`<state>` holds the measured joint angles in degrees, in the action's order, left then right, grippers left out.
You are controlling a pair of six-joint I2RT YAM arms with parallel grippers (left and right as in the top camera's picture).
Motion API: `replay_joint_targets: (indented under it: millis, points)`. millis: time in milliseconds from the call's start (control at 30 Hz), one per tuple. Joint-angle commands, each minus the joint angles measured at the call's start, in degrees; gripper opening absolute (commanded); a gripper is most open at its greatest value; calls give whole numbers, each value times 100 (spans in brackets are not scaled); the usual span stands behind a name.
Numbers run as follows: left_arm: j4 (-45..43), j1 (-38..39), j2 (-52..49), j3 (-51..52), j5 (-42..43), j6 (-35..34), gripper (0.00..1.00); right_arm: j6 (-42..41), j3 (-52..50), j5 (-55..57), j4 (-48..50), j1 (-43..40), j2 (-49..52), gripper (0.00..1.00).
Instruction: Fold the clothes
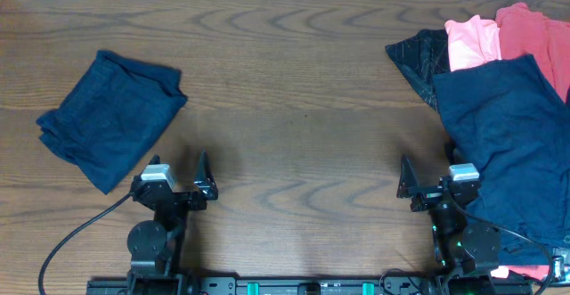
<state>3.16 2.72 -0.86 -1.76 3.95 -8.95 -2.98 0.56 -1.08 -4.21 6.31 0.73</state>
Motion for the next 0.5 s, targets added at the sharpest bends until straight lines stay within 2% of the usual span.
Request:
replay_joint_targets:
  millis: [0, 200, 333, 467]
  points:
    - [542, -24, -192, -146, 444, 52, 98, -170, 92, -109, -66, 52, 90, 99]
    - [1473, -24, -903, -1064, 466, 31, 98, -168, 636, -55, -354, 50, 719, 99]
    - [2033, -24, -1572, -1873, 466, 31, 98, -168, 1239, 26, -496, 50, 1613, 99]
    - [2629, -24, -2354, -2704, 466, 33, 98, -164, 2087, 90, -780, 44, 2916, 99]
